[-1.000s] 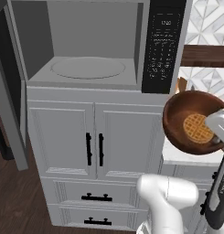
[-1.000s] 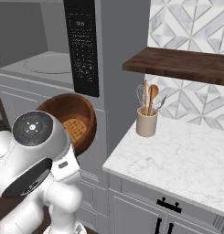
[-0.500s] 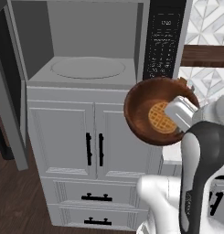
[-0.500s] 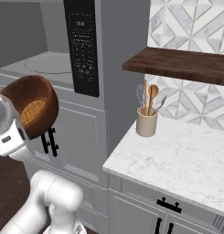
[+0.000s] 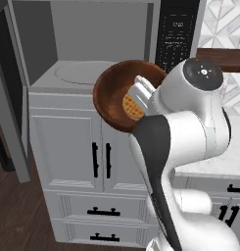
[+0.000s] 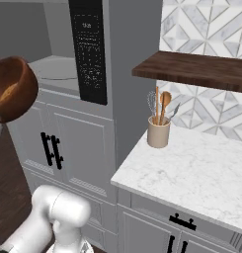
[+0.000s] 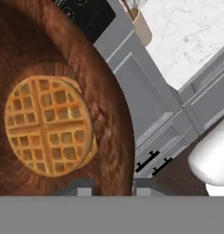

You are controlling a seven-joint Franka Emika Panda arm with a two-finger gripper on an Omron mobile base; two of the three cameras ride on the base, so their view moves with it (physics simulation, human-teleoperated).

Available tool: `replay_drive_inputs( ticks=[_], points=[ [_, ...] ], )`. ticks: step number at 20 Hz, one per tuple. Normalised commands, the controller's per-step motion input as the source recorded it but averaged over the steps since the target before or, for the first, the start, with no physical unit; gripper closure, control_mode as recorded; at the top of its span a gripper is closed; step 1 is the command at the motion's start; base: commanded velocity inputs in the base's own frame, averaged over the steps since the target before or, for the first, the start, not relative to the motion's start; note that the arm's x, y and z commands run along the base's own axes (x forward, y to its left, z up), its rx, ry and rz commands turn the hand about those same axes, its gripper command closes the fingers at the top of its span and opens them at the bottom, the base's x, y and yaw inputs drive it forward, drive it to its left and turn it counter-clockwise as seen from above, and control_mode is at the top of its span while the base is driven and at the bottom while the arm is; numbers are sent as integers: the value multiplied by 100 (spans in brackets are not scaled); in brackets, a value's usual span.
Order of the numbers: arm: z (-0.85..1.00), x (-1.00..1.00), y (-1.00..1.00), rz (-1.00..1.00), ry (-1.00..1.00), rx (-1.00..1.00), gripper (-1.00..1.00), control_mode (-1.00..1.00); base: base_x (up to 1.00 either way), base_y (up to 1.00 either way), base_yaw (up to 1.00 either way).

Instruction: Open the microwave, place the bowl with waffle inside the microwave, then close the microwave door and turn it on.

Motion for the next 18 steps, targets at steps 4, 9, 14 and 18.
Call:
replay_drive_inputs(
  ticks=[4, 9, 14, 18],
  points=[
    [20, 69, 8, -22, -10, 12, 100, -100, 0, 0, 0],
    [3, 73, -4, -10, -12, 21, 100, -100, 0, 0, 0],
    [0, 70, 2, 0, -9, 13, 100, -100, 0, 0, 0],
    [14, 80, 28, -3, 8, 0, 100, -100, 0, 0, 0]
  ],
)
